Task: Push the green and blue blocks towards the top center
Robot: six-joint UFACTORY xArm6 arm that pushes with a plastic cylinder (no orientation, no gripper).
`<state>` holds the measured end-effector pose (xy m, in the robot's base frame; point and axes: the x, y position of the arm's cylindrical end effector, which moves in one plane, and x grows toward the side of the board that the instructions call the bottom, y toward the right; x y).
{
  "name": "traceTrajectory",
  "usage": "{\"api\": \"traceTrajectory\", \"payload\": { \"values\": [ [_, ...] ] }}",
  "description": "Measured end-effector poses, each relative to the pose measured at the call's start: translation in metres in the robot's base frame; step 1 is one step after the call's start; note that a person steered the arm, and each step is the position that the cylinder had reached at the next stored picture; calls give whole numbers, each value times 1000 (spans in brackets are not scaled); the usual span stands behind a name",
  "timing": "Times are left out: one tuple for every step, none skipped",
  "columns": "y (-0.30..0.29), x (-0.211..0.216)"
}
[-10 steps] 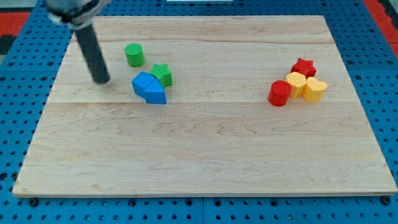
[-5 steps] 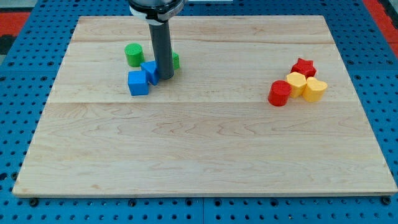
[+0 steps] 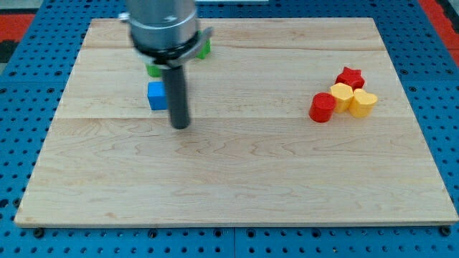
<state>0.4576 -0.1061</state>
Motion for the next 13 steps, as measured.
{"api": "traceTrajectory", "payload": {
  "values": [
    [-17, -39],
    [-4, -77],
    [29, -101],
    [56, -136],
    [75, -164],
    [116, -111],
    [-2, -82],
    [-38, -115],
    [-41, -140],
    [-27, -167],
    [53, -169],
    [27, -163],
    [-23, -124]
  ]
}}
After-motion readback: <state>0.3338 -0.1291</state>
